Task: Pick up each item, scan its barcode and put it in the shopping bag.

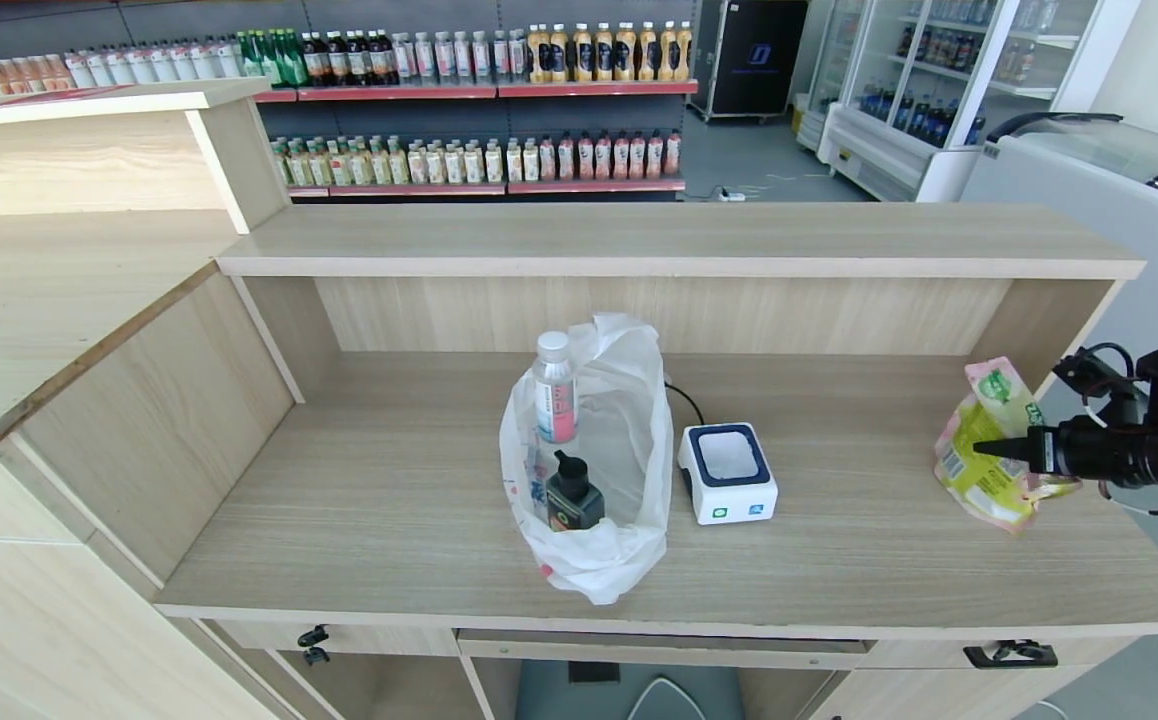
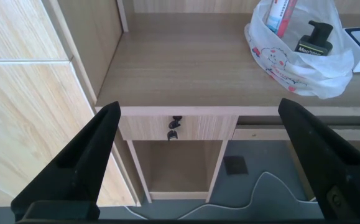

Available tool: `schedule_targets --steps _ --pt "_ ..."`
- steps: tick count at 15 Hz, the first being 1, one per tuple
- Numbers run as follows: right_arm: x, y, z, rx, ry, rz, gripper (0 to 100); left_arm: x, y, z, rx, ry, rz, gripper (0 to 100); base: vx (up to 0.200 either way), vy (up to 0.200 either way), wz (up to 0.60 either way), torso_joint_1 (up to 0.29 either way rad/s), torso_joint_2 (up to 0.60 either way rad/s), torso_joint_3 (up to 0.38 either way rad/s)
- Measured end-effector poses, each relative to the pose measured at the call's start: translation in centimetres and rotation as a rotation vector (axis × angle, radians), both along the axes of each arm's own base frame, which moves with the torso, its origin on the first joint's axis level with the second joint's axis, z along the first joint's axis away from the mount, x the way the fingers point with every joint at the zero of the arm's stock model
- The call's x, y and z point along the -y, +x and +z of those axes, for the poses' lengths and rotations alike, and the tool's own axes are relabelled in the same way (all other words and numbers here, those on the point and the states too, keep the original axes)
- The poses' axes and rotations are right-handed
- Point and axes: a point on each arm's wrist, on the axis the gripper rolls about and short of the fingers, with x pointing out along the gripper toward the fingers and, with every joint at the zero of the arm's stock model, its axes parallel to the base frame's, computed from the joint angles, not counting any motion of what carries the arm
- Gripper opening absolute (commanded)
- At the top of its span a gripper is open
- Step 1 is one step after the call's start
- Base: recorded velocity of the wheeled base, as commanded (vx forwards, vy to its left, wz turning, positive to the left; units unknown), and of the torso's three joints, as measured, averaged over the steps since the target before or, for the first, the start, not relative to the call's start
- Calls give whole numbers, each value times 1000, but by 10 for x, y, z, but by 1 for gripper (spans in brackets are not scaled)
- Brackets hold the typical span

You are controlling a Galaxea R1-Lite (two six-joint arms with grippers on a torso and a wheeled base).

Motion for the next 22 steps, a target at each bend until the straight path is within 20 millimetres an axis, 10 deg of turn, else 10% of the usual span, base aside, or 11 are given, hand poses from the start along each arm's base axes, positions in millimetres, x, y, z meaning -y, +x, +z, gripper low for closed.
schedule_targets --steps 6,15,22 --pt "-7 -21 21 97 -1 33 0 0 0 0 0 0 0 100 0 0 0 0 0 0" --pt "-39 -145 131 347 416 497 0 0 0 0 0 0 0 100 0 0 0 0 0 0" --pt "-91 -188 173 415 412 671 0 0 0 0 0 0 0 100 0 0 0 0 0 0"
